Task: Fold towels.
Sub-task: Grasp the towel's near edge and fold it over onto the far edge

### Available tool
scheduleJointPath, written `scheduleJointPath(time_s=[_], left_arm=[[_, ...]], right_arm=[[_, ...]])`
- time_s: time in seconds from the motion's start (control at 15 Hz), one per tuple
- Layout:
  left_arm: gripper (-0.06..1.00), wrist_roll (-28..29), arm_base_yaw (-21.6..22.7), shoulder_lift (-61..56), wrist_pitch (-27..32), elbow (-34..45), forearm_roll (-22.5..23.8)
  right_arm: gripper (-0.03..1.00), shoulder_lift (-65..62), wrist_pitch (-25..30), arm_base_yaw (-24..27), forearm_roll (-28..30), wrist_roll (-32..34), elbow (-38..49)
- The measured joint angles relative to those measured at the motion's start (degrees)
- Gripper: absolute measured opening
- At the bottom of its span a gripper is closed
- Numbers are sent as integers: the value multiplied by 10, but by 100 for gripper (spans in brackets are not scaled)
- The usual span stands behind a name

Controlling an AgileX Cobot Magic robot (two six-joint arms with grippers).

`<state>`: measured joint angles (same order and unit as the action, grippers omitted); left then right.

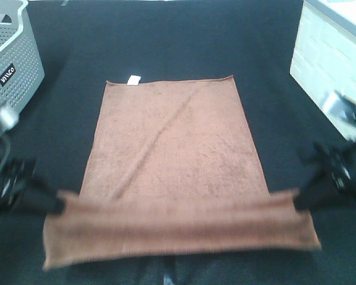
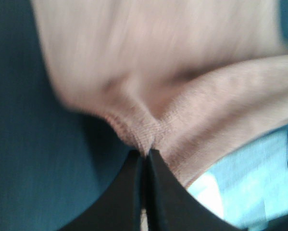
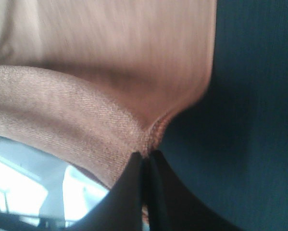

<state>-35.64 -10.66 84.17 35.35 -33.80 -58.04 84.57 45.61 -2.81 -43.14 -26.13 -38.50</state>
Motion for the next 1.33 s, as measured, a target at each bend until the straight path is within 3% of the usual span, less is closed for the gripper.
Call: scheduleJointPath(time_s=[0.27,0.67,1.0,1.13,1.33], left_arm=[[0,40,0,68,-2,-113,26],[0,200,0,258,-1,-429,172],[0,223,13,398,-15,-630,190],[0,219,17,418,-22,-652,190],[0,199,20,477,-93,-705,190]], right_arm=[[0,84,11,0,0,0,-135],[0,297,77,0,1,14,-474],[0,468,98,0,34,56,-740],[0,494,98,0,36,57,-786],[0,586,97,0,38,57,-916]])
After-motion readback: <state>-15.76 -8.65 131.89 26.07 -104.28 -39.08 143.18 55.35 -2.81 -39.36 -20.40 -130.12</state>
